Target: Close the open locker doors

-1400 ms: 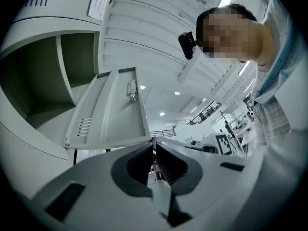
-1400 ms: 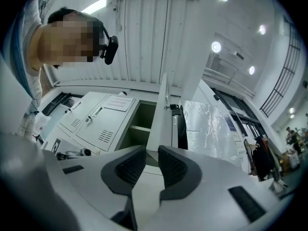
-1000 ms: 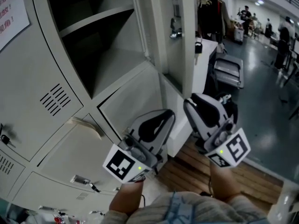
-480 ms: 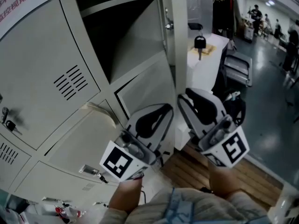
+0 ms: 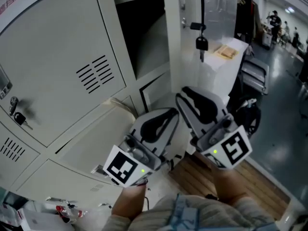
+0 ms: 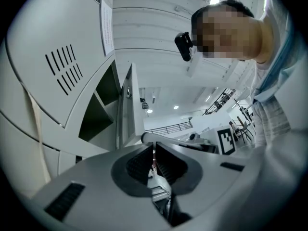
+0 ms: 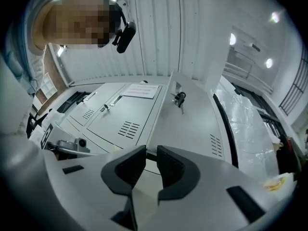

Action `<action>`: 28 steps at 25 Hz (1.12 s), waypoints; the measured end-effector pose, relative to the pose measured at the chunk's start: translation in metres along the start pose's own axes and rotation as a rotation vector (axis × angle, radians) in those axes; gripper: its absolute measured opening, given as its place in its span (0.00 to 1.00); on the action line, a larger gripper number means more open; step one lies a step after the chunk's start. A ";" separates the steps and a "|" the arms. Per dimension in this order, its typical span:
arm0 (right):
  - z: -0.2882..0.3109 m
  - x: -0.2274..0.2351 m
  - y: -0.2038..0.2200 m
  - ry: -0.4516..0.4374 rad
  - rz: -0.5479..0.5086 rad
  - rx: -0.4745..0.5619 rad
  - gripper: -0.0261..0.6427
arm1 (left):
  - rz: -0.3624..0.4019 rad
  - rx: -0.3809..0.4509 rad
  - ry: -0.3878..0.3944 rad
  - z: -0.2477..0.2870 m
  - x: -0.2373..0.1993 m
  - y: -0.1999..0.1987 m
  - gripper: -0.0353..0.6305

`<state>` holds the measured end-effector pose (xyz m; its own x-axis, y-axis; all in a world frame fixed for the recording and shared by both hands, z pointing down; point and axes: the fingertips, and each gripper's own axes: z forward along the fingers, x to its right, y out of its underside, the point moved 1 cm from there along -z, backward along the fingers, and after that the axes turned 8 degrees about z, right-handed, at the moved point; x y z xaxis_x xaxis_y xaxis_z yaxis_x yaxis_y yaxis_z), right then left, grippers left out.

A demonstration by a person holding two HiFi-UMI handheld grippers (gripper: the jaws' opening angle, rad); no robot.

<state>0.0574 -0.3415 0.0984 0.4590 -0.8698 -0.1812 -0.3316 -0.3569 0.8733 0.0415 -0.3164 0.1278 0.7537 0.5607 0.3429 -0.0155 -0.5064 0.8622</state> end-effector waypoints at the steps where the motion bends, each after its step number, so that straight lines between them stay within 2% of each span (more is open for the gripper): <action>1: 0.007 -0.003 0.001 -0.007 0.020 0.000 0.14 | -0.002 -0.006 -0.008 -0.003 -0.002 0.001 0.06; 11: 0.054 -0.014 0.025 -0.072 0.064 -0.039 0.14 | 0.012 -0.040 -0.095 -0.031 -0.028 0.001 0.06; 15: 0.062 -0.007 0.034 -0.070 0.021 -0.049 0.14 | 0.018 -0.057 -0.123 -0.037 -0.036 0.003 0.06; 25: 0.073 -0.007 0.032 -0.069 0.073 -0.056 0.14 | 0.020 -0.070 -0.143 -0.036 -0.038 0.006 0.06; 28: 0.069 -0.004 0.035 -0.076 0.034 -0.059 0.14 | 0.018 -0.072 -0.149 -0.036 -0.039 0.007 0.06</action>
<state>-0.0130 -0.3739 0.0985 0.3839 -0.9051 -0.1830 -0.2957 -0.3082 0.9042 -0.0111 -0.3183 0.1337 0.8418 0.4457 0.3044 -0.0733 -0.4644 0.8826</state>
